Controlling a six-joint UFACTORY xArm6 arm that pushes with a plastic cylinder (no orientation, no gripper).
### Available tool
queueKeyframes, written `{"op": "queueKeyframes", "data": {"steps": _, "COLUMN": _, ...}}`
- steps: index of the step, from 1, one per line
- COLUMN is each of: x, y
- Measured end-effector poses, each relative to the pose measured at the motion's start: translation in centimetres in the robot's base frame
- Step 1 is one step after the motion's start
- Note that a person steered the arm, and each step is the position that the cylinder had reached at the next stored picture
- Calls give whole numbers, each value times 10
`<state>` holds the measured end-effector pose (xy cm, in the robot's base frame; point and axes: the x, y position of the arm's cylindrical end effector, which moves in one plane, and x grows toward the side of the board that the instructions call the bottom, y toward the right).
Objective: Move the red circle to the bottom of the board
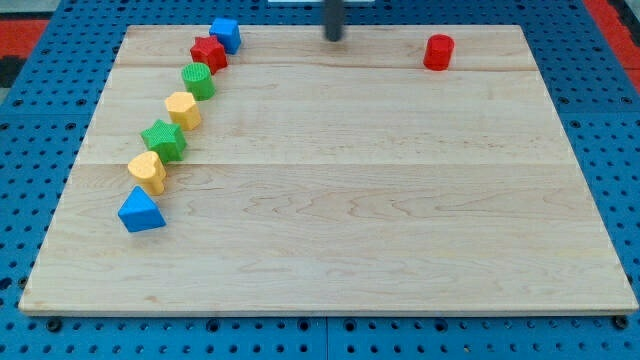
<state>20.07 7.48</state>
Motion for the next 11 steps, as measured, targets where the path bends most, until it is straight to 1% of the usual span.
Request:
{"op": "queueKeyframes", "data": {"steps": 1, "x": 7, "y": 90}}
{"op": "queueKeyframes", "data": {"steps": 2, "x": 35, "y": 101}}
{"op": "queueKeyframes", "data": {"steps": 3, "x": 101, "y": 37}}
{"op": "queueKeyframes", "data": {"steps": 4, "x": 130, "y": 47}}
{"op": "queueKeyframes", "data": {"steps": 5, "x": 124, "y": 48}}
{"op": "queueKeyframes", "data": {"steps": 6, "x": 169, "y": 50}}
{"op": "queueKeyframes", "data": {"steps": 7, "x": 229, "y": 34}}
{"op": "queueKeyframes", "data": {"steps": 8, "x": 280, "y": 24}}
{"op": "queueKeyframes", "data": {"steps": 9, "x": 301, "y": 24}}
{"op": "queueKeyframes", "data": {"steps": 10, "x": 321, "y": -37}}
{"op": "queueKeyframes", "data": {"steps": 11, "x": 353, "y": -107}}
